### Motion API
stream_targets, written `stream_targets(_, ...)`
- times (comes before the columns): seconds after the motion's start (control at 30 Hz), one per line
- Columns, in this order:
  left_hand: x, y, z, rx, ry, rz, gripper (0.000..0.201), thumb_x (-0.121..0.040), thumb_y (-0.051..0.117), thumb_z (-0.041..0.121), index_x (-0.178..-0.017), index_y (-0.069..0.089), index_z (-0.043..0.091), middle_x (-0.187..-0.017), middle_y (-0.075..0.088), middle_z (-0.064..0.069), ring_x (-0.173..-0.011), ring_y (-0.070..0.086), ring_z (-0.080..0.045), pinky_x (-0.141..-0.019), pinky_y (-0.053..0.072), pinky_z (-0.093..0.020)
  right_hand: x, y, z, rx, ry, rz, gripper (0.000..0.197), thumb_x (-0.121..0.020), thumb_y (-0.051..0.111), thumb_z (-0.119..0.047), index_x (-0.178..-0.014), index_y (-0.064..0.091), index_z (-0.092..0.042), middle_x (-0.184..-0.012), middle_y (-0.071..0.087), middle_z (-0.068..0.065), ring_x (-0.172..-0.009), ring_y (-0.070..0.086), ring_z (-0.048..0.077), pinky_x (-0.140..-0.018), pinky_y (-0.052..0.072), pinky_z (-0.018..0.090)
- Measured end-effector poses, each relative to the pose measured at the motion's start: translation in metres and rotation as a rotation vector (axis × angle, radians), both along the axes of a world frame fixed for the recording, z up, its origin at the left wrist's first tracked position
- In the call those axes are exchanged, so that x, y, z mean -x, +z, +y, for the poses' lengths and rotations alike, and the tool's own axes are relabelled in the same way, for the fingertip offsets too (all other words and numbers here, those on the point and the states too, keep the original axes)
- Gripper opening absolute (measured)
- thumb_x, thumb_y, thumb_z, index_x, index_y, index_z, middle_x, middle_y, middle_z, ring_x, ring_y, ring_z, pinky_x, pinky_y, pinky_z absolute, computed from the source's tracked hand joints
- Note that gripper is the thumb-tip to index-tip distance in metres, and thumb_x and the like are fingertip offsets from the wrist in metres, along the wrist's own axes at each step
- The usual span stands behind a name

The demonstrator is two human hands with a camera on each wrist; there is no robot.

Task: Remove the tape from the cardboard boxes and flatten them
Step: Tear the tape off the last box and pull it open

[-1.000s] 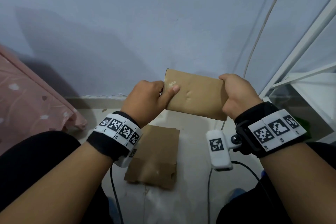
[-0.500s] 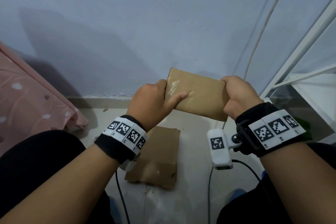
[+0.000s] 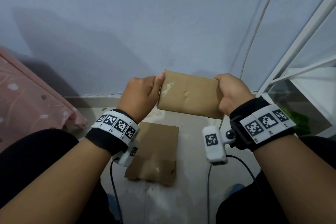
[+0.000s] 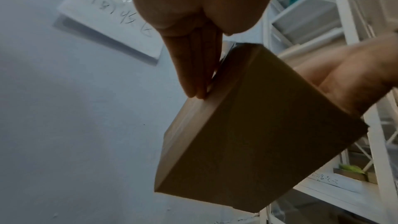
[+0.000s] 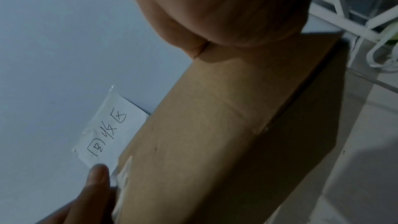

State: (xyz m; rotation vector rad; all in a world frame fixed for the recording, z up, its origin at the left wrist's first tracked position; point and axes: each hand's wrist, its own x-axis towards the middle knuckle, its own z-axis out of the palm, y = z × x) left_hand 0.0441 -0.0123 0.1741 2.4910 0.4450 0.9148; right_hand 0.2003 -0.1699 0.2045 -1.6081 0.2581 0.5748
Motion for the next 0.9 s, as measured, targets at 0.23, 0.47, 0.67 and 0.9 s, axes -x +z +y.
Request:
stream_targets(0.23, -0.002, -0.001, -0.006, 0.071, 0.061, 0.079, 0.067, -0.084, 0.067, 0.063, -0.056, 0.032, 0.014, -0.046, 0.032, 0.002, -0.045, 0.029, -0.014, -0.046, 0.024, -0.027, 0.009, -0.006, 0.006, -0.018, 0.007, -0.011, 0.009, -0.094, 0.054, -0.018, -0.091, 0.061, -0.012, -0.095, 0.060, 0.006, -0.088, 0.060, 0.028, -0.094, 0.054, 0.044)
stream_targets(0.47, 0.005, 0.001, -0.001, -0.033, -0.011, -0.056, 0.066, -0.096, 0.053, 0.051, -0.052, 0.024, 0.012, -0.047, 0.017, -0.001, -0.044, 0.016, -0.015, -0.046, 0.017, -0.027, 0.009, 0.003, 0.004, -0.046, 0.038, -0.005, 0.010, -0.092, 0.056, -0.020, -0.097, 0.061, -0.014, -0.098, 0.061, 0.006, -0.088, 0.061, 0.028, -0.097, 0.053, 0.054)
stream_targets(0.67, 0.003, -0.005, -0.003, -0.029, 0.005, -0.071, 0.063, -0.101, 0.051, 0.038, -0.050, 0.024, 0.014, -0.044, 0.018, 0.001, -0.041, 0.018, -0.016, -0.045, 0.014, -0.023, 0.011, 0.006, 0.001, -0.030, 0.030, -0.002, 0.008, -0.094, 0.056, -0.021, -0.093, 0.059, -0.014, -0.095, 0.058, 0.006, -0.088, 0.058, 0.026, -0.099, 0.052, 0.054)
stream_targets(0.9, -0.001, -0.004, -0.011, 0.028, 0.064, 0.054, 0.062, -0.095, 0.049, 0.060, -0.054, 0.025, 0.020, -0.044, 0.025, 0.004, -0.043, 0.029, -0.019, -0.048, 0.022, -0.032, 0.014, 0.008, -0.004, 0.013, -0.004, -0.051, 0.010, -0.092, 0.052, -0.015, -0.089, 0.058, -0.008, -0.095, 0.055, 0.007, -0.085, 0.048, 0.023, -0.078, 0.045, 0.038)
